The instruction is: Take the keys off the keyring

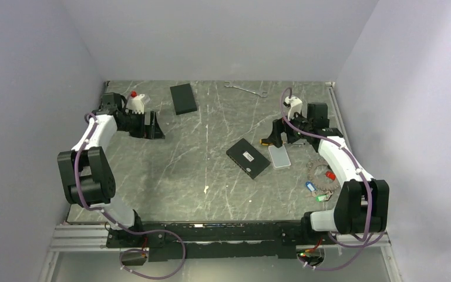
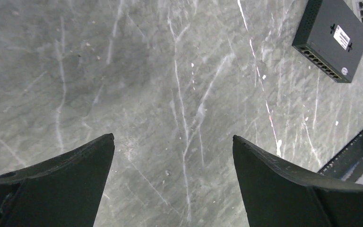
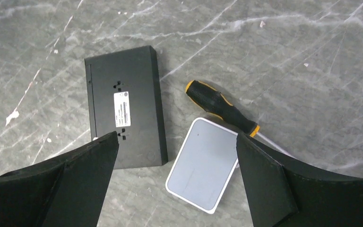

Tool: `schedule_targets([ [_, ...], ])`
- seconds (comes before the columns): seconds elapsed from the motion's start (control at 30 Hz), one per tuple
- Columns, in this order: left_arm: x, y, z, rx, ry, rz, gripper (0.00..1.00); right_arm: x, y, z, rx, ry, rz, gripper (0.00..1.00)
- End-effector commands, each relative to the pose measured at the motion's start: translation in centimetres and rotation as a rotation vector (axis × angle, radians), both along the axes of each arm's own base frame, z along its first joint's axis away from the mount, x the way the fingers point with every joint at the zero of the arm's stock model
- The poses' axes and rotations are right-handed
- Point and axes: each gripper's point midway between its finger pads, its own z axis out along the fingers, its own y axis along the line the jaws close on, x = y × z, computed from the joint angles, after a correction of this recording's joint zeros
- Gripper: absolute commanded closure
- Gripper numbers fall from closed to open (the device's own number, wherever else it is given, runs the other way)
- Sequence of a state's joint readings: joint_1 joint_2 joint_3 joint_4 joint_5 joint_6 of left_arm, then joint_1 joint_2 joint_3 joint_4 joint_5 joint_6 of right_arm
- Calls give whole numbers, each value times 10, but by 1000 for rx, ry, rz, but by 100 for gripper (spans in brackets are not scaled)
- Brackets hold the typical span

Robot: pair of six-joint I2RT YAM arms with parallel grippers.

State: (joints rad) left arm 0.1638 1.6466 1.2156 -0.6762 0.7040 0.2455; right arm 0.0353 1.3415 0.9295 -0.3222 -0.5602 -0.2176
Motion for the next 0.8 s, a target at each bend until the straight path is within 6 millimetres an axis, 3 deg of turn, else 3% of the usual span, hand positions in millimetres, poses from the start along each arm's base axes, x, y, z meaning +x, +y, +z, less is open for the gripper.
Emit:
schedule_targets([
  [0.0, 12, 5, 27, 52, -123, 30, 1, -8, -1, 16, -48, -17, 58, 0],
  [0.33, 33, 43, 61, 238, -269, 171, 1, -39, -49, 7, -198, 110, -9, 0],
  [0.5, 33, 34, 77, 190, -300, 146, 1, -63, -79, 1, -213, 188, -38, 0],
  [0.67, 24, 13, 84, 88, -311, 79, 1, -94, -113, -26, -314, 290, -35, 0],
  [0.77, 22, 10, 83, 72, -308, 69, 1, -98, -129, -39, -355, 313, -61, 0],
])
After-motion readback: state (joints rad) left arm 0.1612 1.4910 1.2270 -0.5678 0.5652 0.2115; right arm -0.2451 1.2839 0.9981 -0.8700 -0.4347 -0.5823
